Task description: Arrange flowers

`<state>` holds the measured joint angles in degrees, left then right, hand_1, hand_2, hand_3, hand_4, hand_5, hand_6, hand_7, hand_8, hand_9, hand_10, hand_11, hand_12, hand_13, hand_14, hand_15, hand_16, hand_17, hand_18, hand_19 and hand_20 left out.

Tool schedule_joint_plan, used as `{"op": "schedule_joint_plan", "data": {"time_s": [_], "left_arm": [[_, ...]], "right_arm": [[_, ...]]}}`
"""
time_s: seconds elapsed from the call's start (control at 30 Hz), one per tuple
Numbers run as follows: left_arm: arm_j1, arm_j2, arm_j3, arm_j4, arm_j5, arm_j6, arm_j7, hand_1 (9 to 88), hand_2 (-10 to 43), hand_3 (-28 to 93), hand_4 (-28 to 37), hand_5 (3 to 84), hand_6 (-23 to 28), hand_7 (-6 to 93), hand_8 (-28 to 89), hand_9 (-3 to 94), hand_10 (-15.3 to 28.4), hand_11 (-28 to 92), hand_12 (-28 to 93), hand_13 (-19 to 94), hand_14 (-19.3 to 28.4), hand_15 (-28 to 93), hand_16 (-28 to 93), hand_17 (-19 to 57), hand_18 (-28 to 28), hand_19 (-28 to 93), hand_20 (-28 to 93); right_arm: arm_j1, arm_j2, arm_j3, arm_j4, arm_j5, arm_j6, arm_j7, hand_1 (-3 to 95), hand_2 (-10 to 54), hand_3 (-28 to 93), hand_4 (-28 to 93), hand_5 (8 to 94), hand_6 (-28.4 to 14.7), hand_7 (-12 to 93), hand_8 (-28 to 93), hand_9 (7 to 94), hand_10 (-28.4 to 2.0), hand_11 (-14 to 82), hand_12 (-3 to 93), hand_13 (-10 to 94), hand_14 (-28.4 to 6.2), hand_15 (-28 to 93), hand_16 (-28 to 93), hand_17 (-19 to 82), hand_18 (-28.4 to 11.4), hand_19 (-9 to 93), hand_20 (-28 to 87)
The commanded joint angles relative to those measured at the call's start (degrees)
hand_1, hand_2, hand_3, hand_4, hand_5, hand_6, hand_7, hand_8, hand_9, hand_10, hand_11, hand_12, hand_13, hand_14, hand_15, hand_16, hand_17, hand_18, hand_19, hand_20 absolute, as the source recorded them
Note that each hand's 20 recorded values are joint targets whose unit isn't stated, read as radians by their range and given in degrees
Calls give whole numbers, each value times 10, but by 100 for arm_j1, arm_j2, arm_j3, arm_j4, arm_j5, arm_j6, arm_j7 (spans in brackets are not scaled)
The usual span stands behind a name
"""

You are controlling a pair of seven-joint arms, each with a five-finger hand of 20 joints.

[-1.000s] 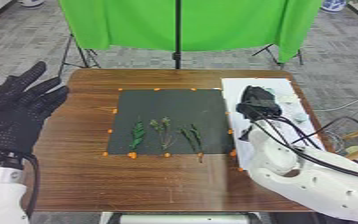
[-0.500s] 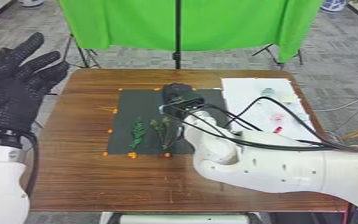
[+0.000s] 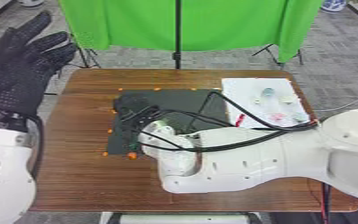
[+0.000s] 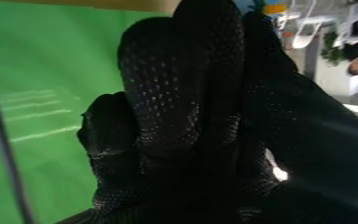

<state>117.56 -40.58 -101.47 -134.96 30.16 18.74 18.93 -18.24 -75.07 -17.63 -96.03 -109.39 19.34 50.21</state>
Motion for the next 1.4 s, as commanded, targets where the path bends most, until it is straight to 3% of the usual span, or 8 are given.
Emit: {"op": "schedule_joint_plan", "data": {"time_s": [0.03,0.13,0.27,0.43,0.57,1.0,1.1,1.4], "left_arm": [[-185,107,113,24,-35,-80,127,188,87,764,-283,330,83,143,-98,306,196,247,108,235,267,452,-80,-69,260,641,67],[-206,167,170,52,-70,-130,333,187,87,764,-283,330,84,142,-98,307,196,247,108,234,267,452,-79,-68,260,642,66],[-366,129,311,123,-62,-242,313,187,86,766,-283,330,84,142,-97,306,196,247,107,234,266,452,-79,-67,261,643,66],[-362,178,362,137,-112,-249,530,189,86,765,-283,330,84,142,-97,306,196,248,107,235,266,452,-79,-67,262,644,64],[-461,191,446,184,-141,-297,592,189,85,767,-283,330,84,143,-97,305,195,249,107,234,265,452,-80,-67,261,644,63],[-521,150,485,165,-123,-227,508,191,86,766,-283,331,84,144,-97,305,195,249,107,233,265,452,-80,-67,261,645,60],[-303,165,355,137,-155,-291,630,192,86,766,-283,330,84,145,-98,304,194,249,107,233,266,453,-79,-67,261,645,59],[-337,145,386,147,-171,-259,611,193,85,768,-283,330,85,144,-98,304,195,250,106,234,266,453,-80,-67,261,646,58]], "right_arm": [[250,-251,-65,147,185,-108,161,527,-95,696,-283,860,28,206,47,937,-69,278,229,893,-33,534,206,508,-179,932,316],[466,-297,-370,210,74,0,307,523,-95,691,-283,860,28,204,42,937,-69,283,222,893,-33,535,205,503,-181,932,319],[423,-274,-378,238,178,-16,415,518,-95,683,-283,858,30,203,39,937,-70,291,214,891,-32,538,206,500,-181,932,325],[573,-341,-576,255,161,54,457,504,-95,668,-283,850,27,198,33,937,-71,295,202,888,-32,542,207,496,-183,932,330],[634,-372,-677,299,190,90,549,487,-95,643,-283,848,26,196,31,935,-71,302,192,884,-35,548,207,493,-183,932,334],[618,-447,-613,327,179,78,418,466,-95,632,-283,778,29,160,-8,927,-72,307,181,878,-35,560,198,490,-182,932,337],[643,-509,-684,322,232,89,462,465,-95,629,-283,765,31,161,-20,927,-73,306,181,876,-36,562,198,490,-182,932,339],[609,-491,-605,310,304,4,416,449,-95,657,-283,736,34,158,-42,920,-76,301,180,867,-38,569,197,484,-183,932,338]]}}
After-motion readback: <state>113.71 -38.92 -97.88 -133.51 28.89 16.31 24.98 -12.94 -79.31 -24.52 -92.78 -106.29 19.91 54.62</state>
